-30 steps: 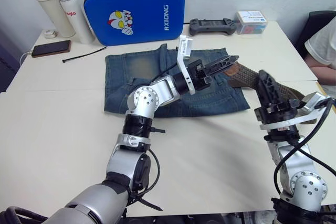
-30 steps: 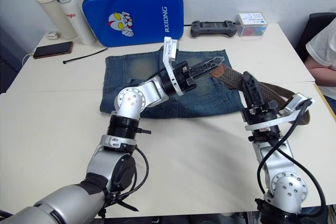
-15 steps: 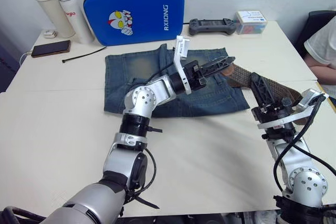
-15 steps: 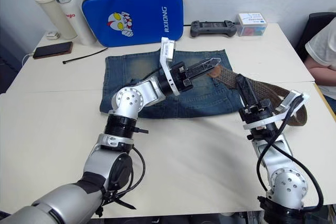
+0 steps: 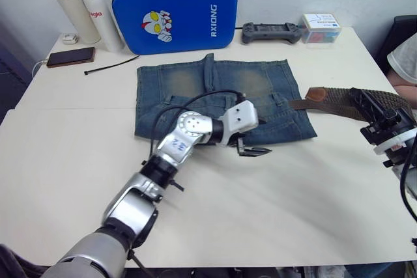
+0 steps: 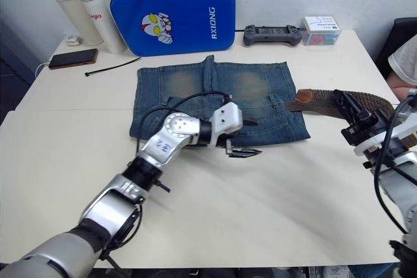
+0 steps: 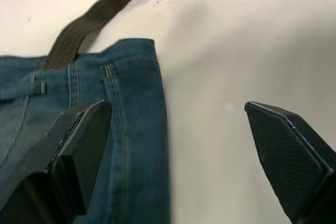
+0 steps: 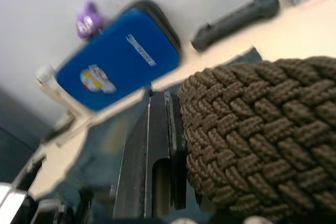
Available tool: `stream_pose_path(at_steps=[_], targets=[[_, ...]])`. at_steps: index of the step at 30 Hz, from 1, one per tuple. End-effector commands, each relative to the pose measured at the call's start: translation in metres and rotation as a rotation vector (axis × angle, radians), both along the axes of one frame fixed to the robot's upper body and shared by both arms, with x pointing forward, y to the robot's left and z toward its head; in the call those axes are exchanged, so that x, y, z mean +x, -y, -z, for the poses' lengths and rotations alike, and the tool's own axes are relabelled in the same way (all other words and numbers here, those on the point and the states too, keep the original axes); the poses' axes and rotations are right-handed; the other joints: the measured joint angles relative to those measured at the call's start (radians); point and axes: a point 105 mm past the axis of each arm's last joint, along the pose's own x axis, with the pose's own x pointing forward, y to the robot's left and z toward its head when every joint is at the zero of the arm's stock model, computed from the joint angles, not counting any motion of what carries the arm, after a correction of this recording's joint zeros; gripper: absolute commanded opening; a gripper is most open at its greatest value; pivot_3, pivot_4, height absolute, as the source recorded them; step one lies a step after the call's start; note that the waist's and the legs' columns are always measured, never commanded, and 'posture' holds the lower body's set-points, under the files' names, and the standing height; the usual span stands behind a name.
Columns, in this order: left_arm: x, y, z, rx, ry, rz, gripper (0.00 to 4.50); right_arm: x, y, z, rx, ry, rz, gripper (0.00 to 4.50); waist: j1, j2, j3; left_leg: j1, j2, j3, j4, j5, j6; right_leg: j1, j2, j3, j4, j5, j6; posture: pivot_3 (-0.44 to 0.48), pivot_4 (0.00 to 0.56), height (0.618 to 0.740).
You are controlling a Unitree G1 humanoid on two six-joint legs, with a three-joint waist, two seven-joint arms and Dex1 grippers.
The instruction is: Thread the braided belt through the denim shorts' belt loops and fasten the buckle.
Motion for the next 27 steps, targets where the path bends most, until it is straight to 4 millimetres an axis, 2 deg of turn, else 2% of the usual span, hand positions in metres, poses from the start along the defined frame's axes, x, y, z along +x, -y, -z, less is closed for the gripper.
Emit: stream_pose_path(at_steps=[1, 2, 5, 7, 10, 13, 14, 18, 22, 27], targets=[[0.017, 0.014, 0.012, 0.109, 0.141, -0.046, 4.47, -0.019, 0.006, -0.019, -0.092, 0.002, 0.028, 0.00, 0.001, 0.000, 0.000, -0.002, 0.000, 0.000, 0.001, 0.000, 0.001, -0.001, 0.000, 0.000, 0.000, 0.000, 0.000, 0.000, 0.150, 0.740], [0.020, 0.016, 0.015, 0.123, 0.152, -0.057, 4.47, -0.022, 0.006, -0.020, -0.102, -0.004, 0.031, 0.00, 0.000, -0.001, 0.001, -0.002, 0.000, 0.002, 0.002, -0.001, 0.002, -0.001, 0.000, 0.000, 0.000, 0.000, 0.001, 0.000, 0.150, 0.740], [0.029, 0.015, 0.030, 0.227, 0.215, -0.082, 3.63, -0.028, 0.005, -0.029, -0.112, 0.012, 0.039, 0.00, -0.012, -0.004, 0.002, -0.001, 0.000, 0.005, 0.002, -0.003, 0.005, -0.001, 0.000, 0.002, 0.001, 0.001, 0.003, 0.000, 0.150, 0.740], [0.035, 0.011, 0.036, 0.302, 0.287, -0.099, 2.75, -0.033, 0.001, -0.036, -0.119, 0.029, 0.043, 0.00, -0.012, -0.005, 0.003, -0.002, 0.000, 0.006, 0.003, -0.005, 0.010, -0.001, 0.000, 0.003, 0.001, 0.002, 0.004, 0.000, 0.150, 0.740], [0.036, 0.011, 0.035, 0.311, 0.311, -0.095, 1.37, -0.040, -0.001, -0.039, -0.131, 0.030, 0.051, 0.00, -0.007, -0.007, 0.002, -0.002, 0.000, 0.005, 0.005, -0.006, 0.011, 0.000, 0.000, 0.003, 0.000, 0.003, 0.005, 0.000, 0.150, 0.740], [0.031, 0.013, 0.034, 0.273, 0.277, -0.052, 0.29, -0.044, -0.003, -0.037, -0.138, 0.015, 0.051, 0.00, -0.005, -0.009, 0.002, -0.002, 0.000, 0.005, 0.005, -0.006, 0.012, 0.000, 0.000, 0.003, 0.000, 0.003, 0.005, 0.000, 0.150, 0.740], [0.026, 0.013, 0.034, 0.262, 0.258, -0.013, 0.09, -0.046, -0.004, -0.035, -0.140, 0.006, 0.043, 0.00, -0.005, -0.009, 0.002, -0.002, 0.000, 0.005, 0.005, -0.006, 0.012, 0.000, 0.000, 0.003, 0.000, 0.003, 0.005, 0.000, 0.150, 0.740], [-0.010, 0.011, 0.038, 0.220, 0.176, 0.259, 0.09, -0.051, -0.011, -0.024, -0.153, -0.048, -0.016, 0.00, -0.006, -0.009, 0.001, -0.002, 0.001, 0.006, 0.005, -0.005, 0.010, 0.000, 0.000, 0.003, 0.001, 0.003, 0.005, 0.000, 0.150, 0.740], [-0.043, -0.016, 0.045, 0.218, 0.102, 0.449, 0.09, -0.054, -0.019, -0.007, -0.182, -0.126, -0.088, 0.00, -0.006, -0.008, 0.001, -0.002, 0.001, 0.005, 0.005, -0.004, 0.006, 0.000, 0.000, 0.003, 0.001, 0.003, 0.004, 0.000, 0.150, 0.740], [-0.074, -0.059, 0.056, 0.292, 0.019, 0.486, 0.09, -0.051, -0.023, 0.001, -0.138, -0.161, -0.127, 0.00, -0.013, -0.008, 0.001, -0.002, 0.002, 0.004, 0.006, -0.004, 0.006, 0.001, 0.000, 0.003, 0.000, 0.003, 0.004, 0.000, 0.150, 0.740]])
